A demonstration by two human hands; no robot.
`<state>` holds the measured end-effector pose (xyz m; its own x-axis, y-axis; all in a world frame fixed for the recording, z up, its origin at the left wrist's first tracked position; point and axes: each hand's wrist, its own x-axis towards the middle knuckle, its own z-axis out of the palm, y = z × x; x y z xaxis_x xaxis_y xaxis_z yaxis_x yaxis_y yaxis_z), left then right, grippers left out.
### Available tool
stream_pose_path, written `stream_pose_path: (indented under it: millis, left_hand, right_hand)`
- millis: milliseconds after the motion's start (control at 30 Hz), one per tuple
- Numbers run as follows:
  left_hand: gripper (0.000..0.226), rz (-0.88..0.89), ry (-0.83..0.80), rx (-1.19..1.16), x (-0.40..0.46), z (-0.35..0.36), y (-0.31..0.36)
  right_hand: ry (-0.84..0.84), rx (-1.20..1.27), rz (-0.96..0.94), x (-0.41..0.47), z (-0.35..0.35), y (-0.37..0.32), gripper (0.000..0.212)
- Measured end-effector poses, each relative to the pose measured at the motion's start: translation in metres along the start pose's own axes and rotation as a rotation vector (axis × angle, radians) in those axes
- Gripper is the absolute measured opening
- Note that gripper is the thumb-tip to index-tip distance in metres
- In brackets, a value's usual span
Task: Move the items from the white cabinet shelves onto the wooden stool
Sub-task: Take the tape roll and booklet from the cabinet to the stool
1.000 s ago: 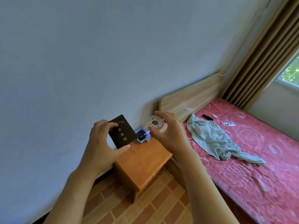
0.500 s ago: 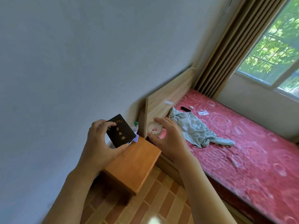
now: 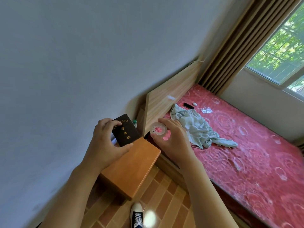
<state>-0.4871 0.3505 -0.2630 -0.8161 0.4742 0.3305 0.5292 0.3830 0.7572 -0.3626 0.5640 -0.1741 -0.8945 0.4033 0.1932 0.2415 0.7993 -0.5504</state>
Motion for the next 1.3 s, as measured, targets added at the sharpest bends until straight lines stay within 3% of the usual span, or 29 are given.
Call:
stream_pose_path:
  millis: [300, 567, 900, 1300]
  left_hand:
    - [0.081, -0.188, -0.021, 0.058, 0.039, 0.070, -0.003]
    - [0.078, -0.407, -0.021, 0.101, 0.021, 0.122, -0.038]
    - [0.079, -0.542, -0.122, 0.099, -0.014, 0.167, -0.125]
    - [0.078, -0.559, -0.181, 0.182, -0.065, 0.233, -0.253]
  right_hand:
    - [-0.133, 0.123, -0.020, 0.087, 0.025, 0.089, 0.056]
    - [-0.319, 0.284, -0.023, 0.130, 0.098, 0.154, 0.050]
    - [-0.524, 0.274, -0.008, 0.113, 0.215, 0.195, 0.049]
    - [-0.548, 0.271, 0.078, 0.069, 0.366, 0.254, 0.046]
